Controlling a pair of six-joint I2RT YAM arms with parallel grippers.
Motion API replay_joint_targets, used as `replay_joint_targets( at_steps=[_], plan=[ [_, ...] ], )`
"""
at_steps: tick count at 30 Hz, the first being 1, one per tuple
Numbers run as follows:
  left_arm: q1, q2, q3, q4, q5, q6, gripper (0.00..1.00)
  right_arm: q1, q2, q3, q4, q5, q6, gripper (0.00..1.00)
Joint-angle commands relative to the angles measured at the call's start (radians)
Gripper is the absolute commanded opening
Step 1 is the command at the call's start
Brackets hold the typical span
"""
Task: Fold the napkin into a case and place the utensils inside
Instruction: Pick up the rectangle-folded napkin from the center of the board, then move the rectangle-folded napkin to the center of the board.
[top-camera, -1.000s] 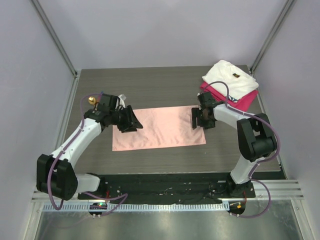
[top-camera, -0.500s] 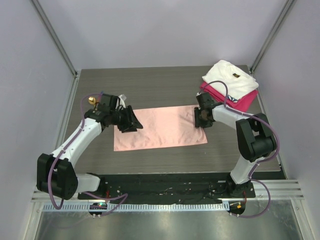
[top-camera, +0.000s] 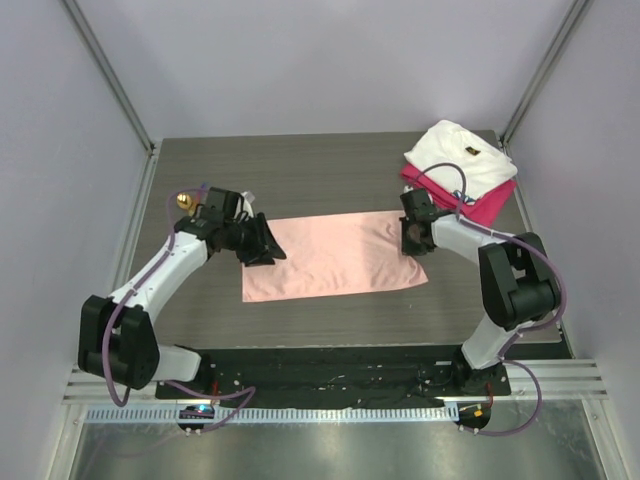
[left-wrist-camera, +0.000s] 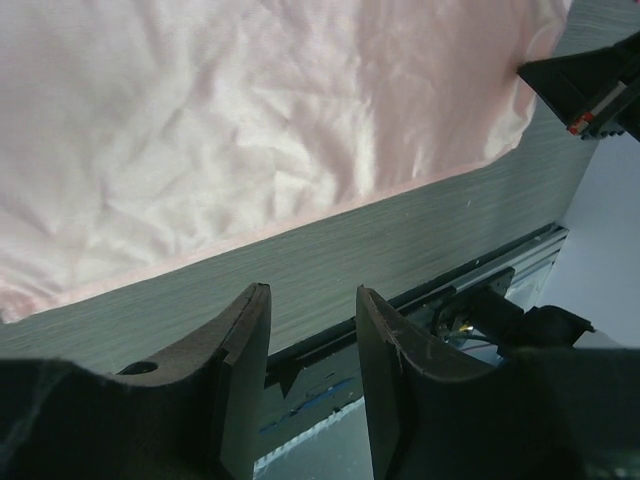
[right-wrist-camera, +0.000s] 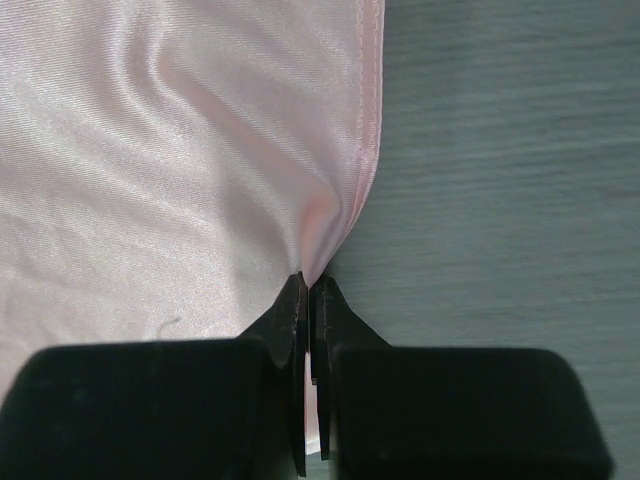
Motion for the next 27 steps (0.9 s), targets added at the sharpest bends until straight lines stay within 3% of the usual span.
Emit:
replay_joint_targets(
  at_steps=[1,6,13,18,27],
  plan=[
    [-0.004,0.037,0.0,0.072,-0.021,-0.012,0.43,-0.044,-0.105,-0.02,-0.114,0.146,0.007,0.01],
    [-0.001,0.093,-0.028,0.141,-0.042,-0.07,0.41,-0.055,-0.2,-0.009,-0.164,0.255,-0.009,0.01],
    [0.042,0.155,-0.085,0.256,-0.093,-0.121,0.39,-0.02,-0.258,0.06,-0.214,0.261,-0.056,0.01],
    [0.042,0.134,-0.134,0.292,-0.11,-0.137,0.38,0.149,-0.232,0.125,-0.223,0.278,-0.033,0.01],
    [0.053,0.097,-0.201,0.293,-0.199,-0.132,0.36,0.407,0.012,0.38,-0.25,0.229,0.092,0.01]
  ],
)
